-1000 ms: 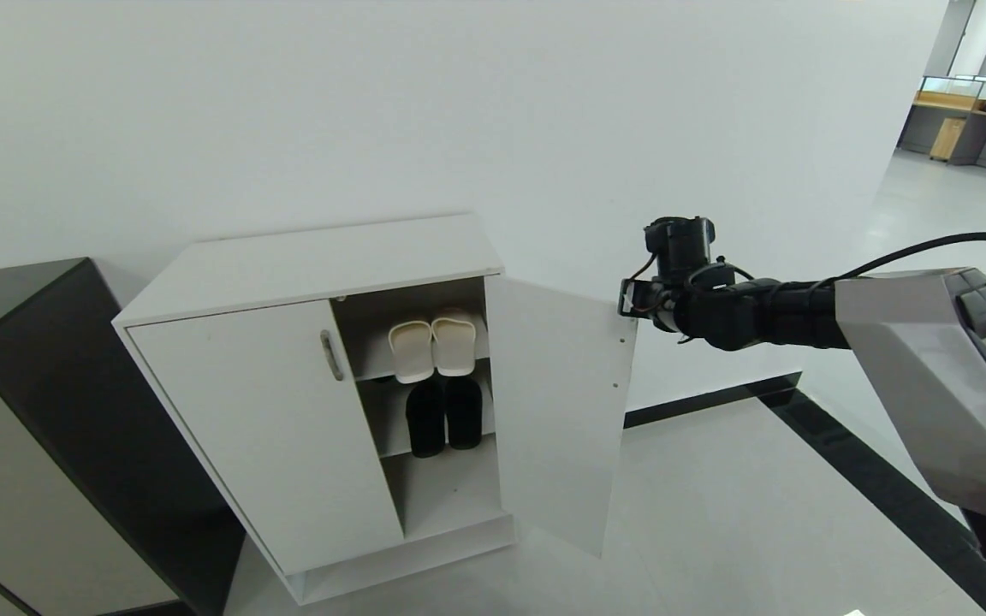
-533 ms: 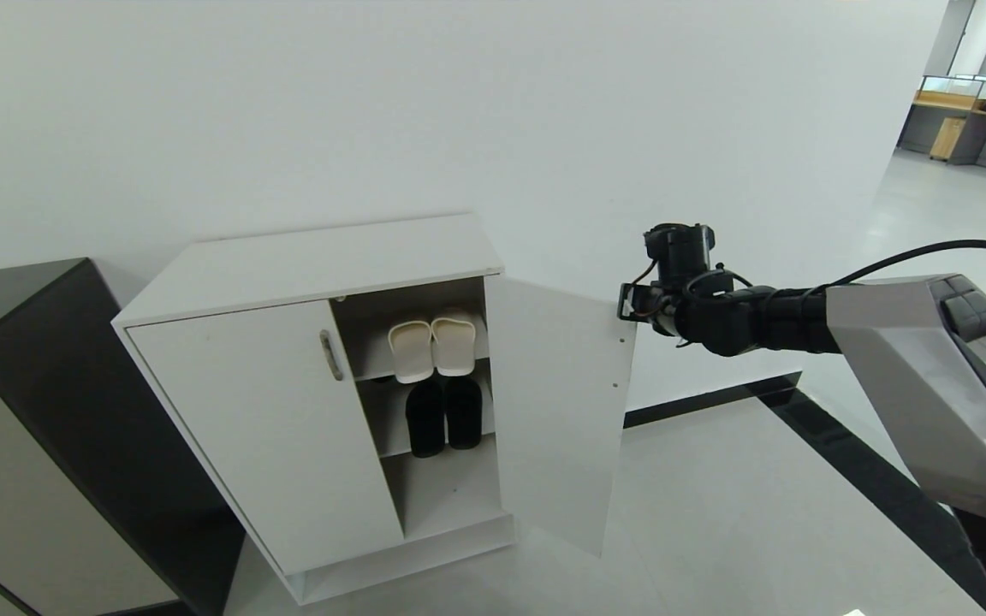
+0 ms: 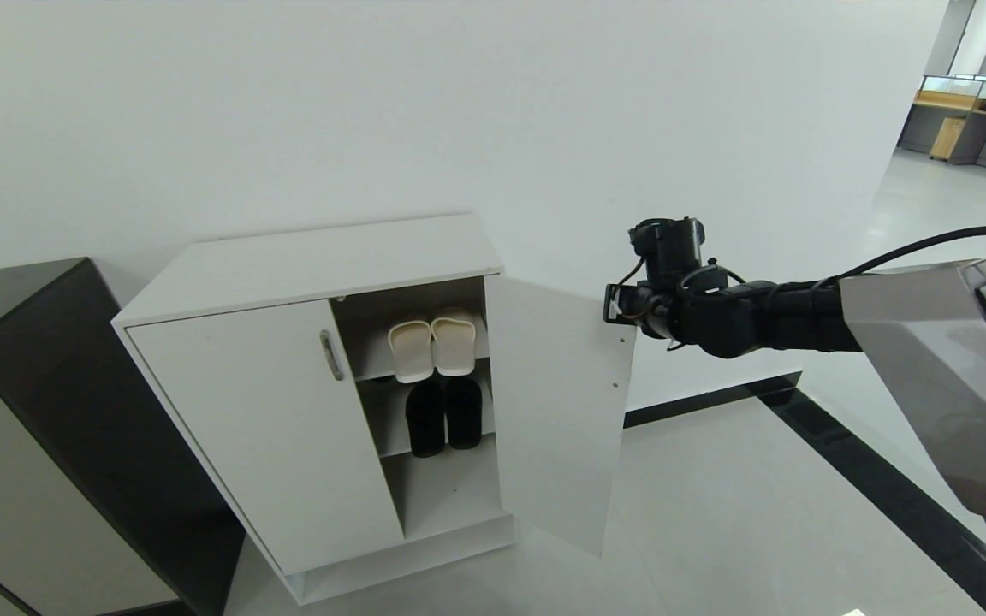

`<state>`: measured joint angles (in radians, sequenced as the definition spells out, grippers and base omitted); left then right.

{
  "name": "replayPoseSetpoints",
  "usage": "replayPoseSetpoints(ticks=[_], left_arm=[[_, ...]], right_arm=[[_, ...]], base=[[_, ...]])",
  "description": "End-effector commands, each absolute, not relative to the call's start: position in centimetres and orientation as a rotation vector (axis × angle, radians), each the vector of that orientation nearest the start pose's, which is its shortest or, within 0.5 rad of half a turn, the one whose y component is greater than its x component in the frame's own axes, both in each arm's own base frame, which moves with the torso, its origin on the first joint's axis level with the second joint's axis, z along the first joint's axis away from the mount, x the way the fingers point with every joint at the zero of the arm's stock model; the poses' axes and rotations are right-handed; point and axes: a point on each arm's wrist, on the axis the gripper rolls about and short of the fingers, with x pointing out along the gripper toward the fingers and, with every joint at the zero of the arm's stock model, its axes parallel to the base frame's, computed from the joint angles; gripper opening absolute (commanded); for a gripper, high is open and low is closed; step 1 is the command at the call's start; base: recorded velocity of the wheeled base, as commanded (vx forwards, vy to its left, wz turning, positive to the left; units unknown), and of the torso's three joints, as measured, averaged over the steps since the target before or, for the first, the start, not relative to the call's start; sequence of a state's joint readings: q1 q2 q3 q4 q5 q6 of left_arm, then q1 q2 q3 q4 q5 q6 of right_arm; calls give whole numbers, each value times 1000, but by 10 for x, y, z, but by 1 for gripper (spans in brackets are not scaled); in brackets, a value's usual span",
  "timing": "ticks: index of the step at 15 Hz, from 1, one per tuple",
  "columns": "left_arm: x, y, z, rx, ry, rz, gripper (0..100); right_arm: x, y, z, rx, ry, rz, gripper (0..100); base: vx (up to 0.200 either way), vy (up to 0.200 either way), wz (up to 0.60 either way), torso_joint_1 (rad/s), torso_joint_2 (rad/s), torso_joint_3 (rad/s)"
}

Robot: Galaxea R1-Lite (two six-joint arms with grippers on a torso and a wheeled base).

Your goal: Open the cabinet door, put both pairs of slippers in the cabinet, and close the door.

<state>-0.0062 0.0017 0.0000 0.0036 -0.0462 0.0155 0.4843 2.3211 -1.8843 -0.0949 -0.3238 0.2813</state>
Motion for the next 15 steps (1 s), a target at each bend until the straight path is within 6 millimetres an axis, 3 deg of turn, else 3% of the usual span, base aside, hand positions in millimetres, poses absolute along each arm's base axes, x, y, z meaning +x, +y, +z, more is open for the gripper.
replayPoseSetpoints(ticks=[1, 6, 9, 15], left_arm=[[-23, -1, 75, 15, 4, -52, 0], [-23, -1, 75, 15, 6, -52, 0], [-23, -1, 75, 15, 4, -52, 0], [-23, -1, 75, 15, 4, -52, 0]], right_arm=[[401, 234, 204, 141, 320, 171, 0], [425, 213, 206, 170, 268, 121, 0], [449, 211, 194, 179, 249, 96, 0], [472, 208, 159, 156, 292, 67, 0]], base=[[0, 0, 0, 0, 0, 0], [0, 0, 0, 0, 0, 0], [0, 0, 0, 0, 0, 0], [0, 0, 0, 0, 0, 0]])
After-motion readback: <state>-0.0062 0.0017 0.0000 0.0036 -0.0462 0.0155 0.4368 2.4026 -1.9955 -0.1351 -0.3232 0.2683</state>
